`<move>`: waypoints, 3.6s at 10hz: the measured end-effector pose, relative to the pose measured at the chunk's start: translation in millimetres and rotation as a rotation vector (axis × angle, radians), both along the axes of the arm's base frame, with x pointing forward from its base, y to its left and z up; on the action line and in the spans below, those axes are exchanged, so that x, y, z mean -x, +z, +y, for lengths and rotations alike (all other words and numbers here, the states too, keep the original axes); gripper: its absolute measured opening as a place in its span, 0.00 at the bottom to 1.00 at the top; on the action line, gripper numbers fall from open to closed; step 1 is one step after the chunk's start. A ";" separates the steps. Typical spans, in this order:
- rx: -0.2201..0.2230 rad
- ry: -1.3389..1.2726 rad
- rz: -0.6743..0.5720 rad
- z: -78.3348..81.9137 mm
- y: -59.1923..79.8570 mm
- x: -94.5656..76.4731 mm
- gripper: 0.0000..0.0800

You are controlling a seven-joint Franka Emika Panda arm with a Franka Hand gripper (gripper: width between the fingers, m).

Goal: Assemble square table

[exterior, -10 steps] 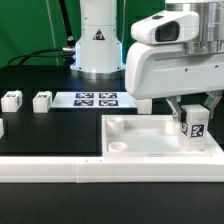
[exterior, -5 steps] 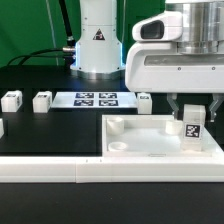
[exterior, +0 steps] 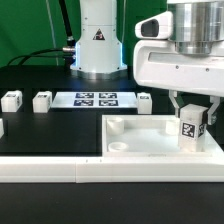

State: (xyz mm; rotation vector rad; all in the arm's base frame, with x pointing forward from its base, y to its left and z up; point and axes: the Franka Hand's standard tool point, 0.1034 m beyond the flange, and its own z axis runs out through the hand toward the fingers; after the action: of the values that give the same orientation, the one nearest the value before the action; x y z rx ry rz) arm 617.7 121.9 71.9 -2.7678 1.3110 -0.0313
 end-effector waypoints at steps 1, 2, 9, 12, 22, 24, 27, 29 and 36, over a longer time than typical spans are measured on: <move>-0.011 -0.063 0.006 0.4 0.0 0.2 0.36; -0.016 -0.103 0.009 0.4 0.0 0.1 0.36; 0.011 0.307 0.030 7.4 2.8 -0.7 0.81; 0.018 0.518 0.018 5.8 1.6 -0.6 0.81; 0.088 1.343 -0.013 -1.4 2.8 -3.6 0.80; 0.088 1.341 -0.013 -1.4 2.7 -3.5 0.56; 0.087 1.327 -0.013 -1.5 2.8 -3.6 0.36; 0.080 1.294 -0.015 -6.7 2.6 -4.4 0.36; 0.040 0.534 -0.034 -5.1 2.5 -6.5 0.36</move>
Offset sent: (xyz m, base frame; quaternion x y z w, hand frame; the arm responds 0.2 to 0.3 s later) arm 0.0000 0.0000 0.0000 0.0000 0.0000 0.0000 1.0000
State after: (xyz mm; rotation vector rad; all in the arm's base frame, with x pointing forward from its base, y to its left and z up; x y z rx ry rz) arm 624.2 116.7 74.4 -3.0338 0.5349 -0.0706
